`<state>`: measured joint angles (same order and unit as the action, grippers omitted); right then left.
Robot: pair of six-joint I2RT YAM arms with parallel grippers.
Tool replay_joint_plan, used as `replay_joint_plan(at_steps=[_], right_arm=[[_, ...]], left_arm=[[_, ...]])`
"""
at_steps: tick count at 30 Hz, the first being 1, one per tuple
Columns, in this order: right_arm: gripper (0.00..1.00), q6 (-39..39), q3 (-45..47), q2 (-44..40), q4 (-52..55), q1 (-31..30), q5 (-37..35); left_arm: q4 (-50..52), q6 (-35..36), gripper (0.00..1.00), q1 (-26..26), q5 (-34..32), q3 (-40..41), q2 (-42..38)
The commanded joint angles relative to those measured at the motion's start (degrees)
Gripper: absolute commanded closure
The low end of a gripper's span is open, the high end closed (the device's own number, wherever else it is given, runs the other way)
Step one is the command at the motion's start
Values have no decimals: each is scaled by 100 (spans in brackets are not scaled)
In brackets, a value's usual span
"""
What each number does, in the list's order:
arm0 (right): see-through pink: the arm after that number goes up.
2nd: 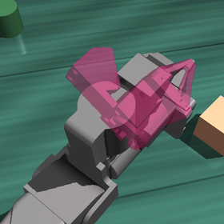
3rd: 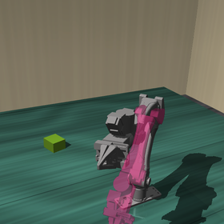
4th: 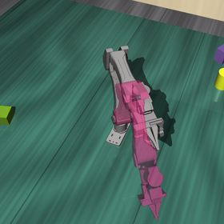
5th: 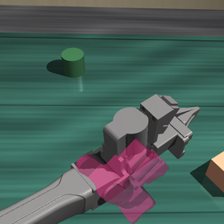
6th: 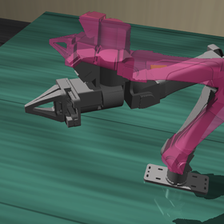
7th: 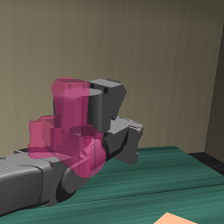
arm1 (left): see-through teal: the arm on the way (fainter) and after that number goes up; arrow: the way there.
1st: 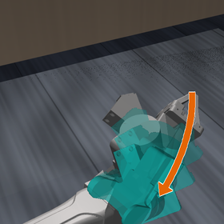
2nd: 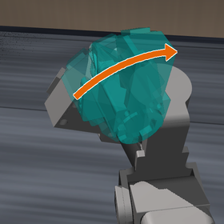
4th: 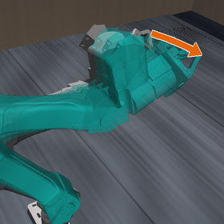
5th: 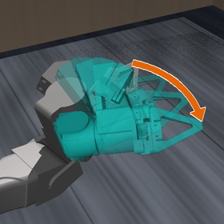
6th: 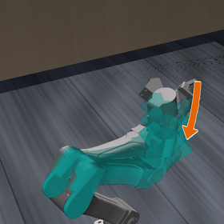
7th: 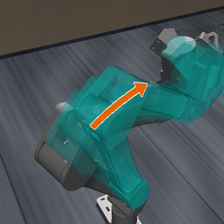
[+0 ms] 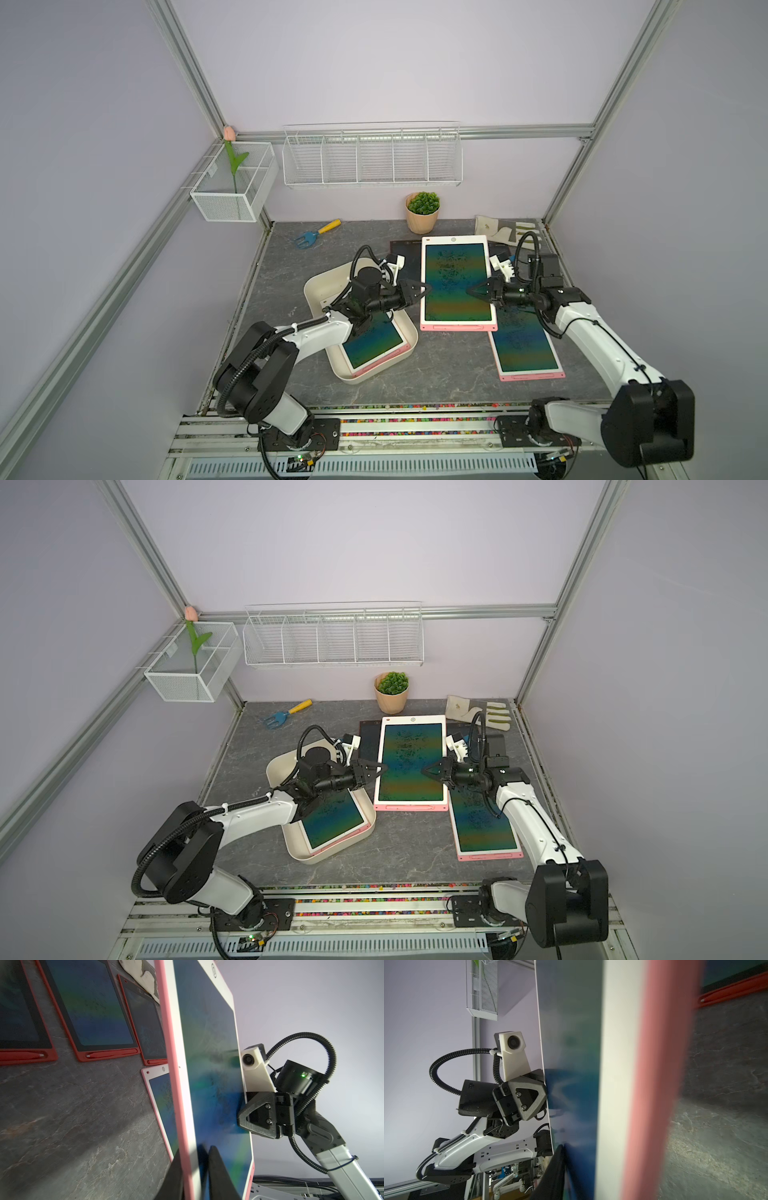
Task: Take out the writing tablet from the storage box
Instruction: Pick up the writing tablet from the storage box, then place the writing tablet at the center of the board.
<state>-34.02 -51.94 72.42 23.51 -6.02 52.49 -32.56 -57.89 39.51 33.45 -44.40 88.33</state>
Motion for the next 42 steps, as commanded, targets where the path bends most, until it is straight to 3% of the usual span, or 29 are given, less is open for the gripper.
replay_joint_plan(at_steps=[1, 7, 9, 14, 18, 25, 34, 42], right_arm=[[73, 198, -189, 238, -39, -92, 53], [47, 328, -358, 366, 96, -23, 90], [43, 395, -395, 395, 137, 20, 111], [34, 540, -422, 528, 275, 102, 12], [25, 711, -469, 565, 475, 205, -309], [18, 968, -572, 641, 812, 395, -687], [16, 1196, -510, 680, 1007, 737, -908], [15, 1481, -473, 590, 1327, 919, -1520]], left_arm=[[-743, -64, 83, 244, 661, 37, -88], [-1393, -526, 88, 242, 816, 101, 68], [-1680, -737, 88, 242, 881, 101, 162], [-1278, -580, 100, 242, 833, 76, 160], [-685, -300, 100, 244, 632, 82, 67], [-58, -107, 100, 259, 194, 172, 66], [-1139, -815, 100, 427, -118, 379, 852], [-731, -846, 100, 708, -981, 563, 956]])
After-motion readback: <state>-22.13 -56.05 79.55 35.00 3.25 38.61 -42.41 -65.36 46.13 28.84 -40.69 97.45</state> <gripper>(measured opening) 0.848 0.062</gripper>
